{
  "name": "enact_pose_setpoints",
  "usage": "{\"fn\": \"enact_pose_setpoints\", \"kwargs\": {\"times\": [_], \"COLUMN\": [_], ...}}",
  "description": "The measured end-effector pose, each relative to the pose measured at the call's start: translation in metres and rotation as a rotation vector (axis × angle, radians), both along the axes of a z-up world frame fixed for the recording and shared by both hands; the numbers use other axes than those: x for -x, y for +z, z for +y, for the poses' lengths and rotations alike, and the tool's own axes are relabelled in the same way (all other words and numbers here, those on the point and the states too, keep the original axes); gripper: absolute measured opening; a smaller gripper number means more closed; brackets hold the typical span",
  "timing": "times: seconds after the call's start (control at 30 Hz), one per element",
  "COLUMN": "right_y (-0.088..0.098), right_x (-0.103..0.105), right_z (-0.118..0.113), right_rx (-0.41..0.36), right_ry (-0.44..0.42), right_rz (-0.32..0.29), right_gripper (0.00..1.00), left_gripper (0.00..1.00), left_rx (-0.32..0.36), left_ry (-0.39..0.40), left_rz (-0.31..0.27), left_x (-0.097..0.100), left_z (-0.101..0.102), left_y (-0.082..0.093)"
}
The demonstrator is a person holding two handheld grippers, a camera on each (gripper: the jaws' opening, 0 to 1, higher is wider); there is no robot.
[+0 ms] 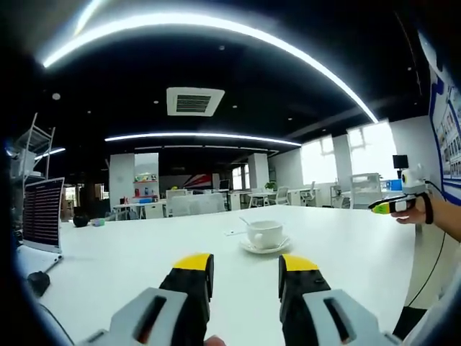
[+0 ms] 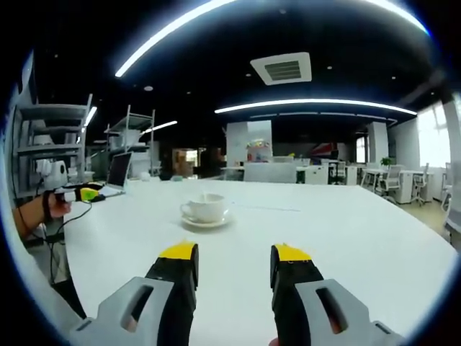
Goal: Tidy tabletop coffee trays, cups and spoons，present forward
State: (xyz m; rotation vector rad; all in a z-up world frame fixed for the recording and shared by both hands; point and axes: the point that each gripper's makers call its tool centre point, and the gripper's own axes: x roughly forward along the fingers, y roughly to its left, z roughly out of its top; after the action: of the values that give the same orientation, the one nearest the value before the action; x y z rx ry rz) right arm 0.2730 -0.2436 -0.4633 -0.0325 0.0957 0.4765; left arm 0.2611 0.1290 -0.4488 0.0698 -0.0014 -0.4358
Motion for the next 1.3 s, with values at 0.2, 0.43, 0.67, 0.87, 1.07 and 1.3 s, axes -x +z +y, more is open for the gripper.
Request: {"fn": "enact_pose_setpoints", "kwargs": {"times": [0.2,0.43,0.67,0.87,1.07,1.3], "right_y": [-0.0011,-0.0020,-0.0051,-0.0065,-0.0055,-0.0061], "right_x": [0.0015,0.0011,-0.0003,-0.0002,-0.0010,-0.0007], "right_z": [0.0015,0.0029,0.0058,0.0098,0.0090,0.0081], "right_rx": [0.003,0.002,-0.006,-0.006,-0.008,-0.010], "right_ry": [0.004,0.004,0.010,0.021,0.020,0.019], "right_rz": [0.003,0.004,0.012,0.017,0.013,0.015], "right_gripper": [0.40,0.40,0.40,0.40,0.40,0.40], "left_gripper": [0.37,0.37,0.37,0.37,0.37,0.37], "left_rx": [-0.005,-0.003,-0.003,-0.007,-0.006,-0.011], "left_ry": [-0.010,-0.015,-0.018,-0.021,-0.023,-0.029], "left_rz": [0.004,0.005,0.004,0.000,-0.004,-0.006], "left_x": [-0.0002,-0.0002,-0.0011,-0.0019,-0.0019,-0.0032], "left_z": [-0.0024,-0.0036,-0.0030,-0.0035,-0.0042,-0.0059], "left_y": [-0.0011,-0.0012,-0.0008,0.0010,0.0029,0.0045]}}
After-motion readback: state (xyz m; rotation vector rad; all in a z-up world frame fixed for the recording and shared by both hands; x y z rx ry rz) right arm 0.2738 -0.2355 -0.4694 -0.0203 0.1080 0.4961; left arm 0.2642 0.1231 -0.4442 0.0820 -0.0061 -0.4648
